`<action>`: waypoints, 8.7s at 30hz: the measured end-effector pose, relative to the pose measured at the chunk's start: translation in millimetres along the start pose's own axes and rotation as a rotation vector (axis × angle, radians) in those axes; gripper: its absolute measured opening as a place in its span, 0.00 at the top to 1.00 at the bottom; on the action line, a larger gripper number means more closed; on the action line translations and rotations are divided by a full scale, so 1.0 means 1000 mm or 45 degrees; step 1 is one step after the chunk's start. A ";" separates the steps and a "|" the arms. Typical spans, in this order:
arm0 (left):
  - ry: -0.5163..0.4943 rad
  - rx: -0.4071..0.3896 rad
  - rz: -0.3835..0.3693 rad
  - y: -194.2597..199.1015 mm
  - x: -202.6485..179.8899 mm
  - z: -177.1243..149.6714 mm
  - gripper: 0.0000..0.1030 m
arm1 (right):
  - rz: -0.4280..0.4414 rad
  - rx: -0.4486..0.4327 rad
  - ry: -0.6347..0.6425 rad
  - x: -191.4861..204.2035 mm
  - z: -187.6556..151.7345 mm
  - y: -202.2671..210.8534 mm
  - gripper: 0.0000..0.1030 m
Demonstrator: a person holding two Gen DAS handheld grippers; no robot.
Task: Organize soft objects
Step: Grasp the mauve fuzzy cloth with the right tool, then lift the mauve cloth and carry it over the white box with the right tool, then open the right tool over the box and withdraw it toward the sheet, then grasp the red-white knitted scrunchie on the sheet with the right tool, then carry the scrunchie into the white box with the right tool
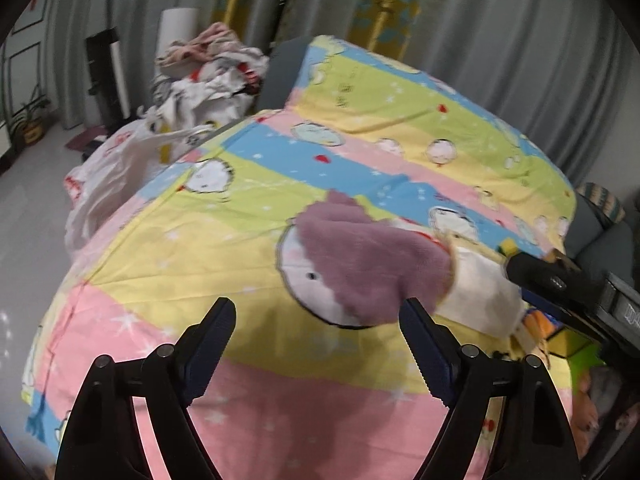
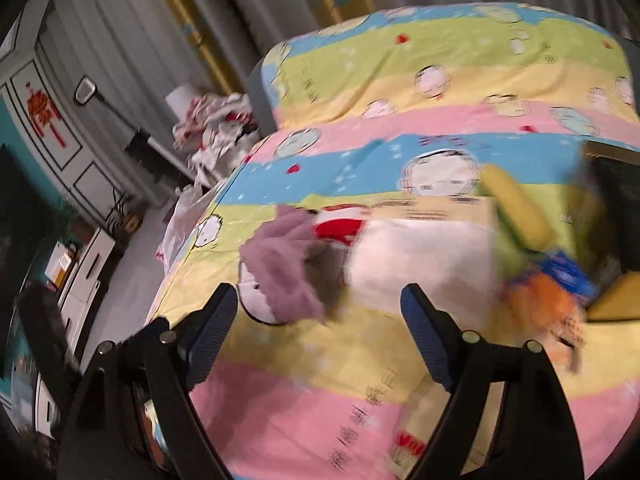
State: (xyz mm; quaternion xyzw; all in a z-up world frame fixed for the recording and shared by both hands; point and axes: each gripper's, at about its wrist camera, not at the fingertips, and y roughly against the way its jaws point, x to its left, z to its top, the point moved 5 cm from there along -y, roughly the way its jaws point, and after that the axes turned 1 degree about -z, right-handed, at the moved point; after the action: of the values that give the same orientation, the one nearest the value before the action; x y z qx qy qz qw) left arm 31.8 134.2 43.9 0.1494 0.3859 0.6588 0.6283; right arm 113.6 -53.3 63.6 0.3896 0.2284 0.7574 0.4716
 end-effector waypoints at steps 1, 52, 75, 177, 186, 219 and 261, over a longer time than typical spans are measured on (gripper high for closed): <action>0.022 0.003 0.011 0.000 0.006 0.001 0.18 | 0.003 0.018 0.005 0.006 0.004 -0.011 0.17; -0.477 0.167 -0.524 -0.001 -0.165 -0.081 0.18 | 0.124 0.063 -0.224 -0.085 -0.059 0.083 0.80; -0.657 0.090 -0.903 0.039 -0.399 -0.065 0.41 | 0.125 -0.552 -0.517 -0.235 -0.013 0.268 0.80; 0.080 0.236 -0.335 -0.032 0.004 -0.052 0.14 | -0.569 0.412 0.321 -0.005 0.043 -0.142 0.49; 0.049 0.214 -0.291 -0.025 -0.001 -0.058 0.14 | -0.321 0.386 0.253 0.019 0.021 -0.085 0.92; -0.100 0.460 -0.486 -0.019 -0.102 -0.120 0.62 | -0.053 0.354 -0.259 -0.068 -0.091 0.008 0.41; -0.767 0.425 -1.100 -0.002 -0.492 -0.115 0.67 | -0.541 -0.485 -0.721 -0.327 -0.025 0.272 0.71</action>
State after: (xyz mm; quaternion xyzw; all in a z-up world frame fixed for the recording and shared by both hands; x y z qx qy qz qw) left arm 36.5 -367.2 108.5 0.2569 0.3146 0.1990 0.8918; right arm 29.5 -466.9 120.4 0.4324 0.0203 0.5344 0.7259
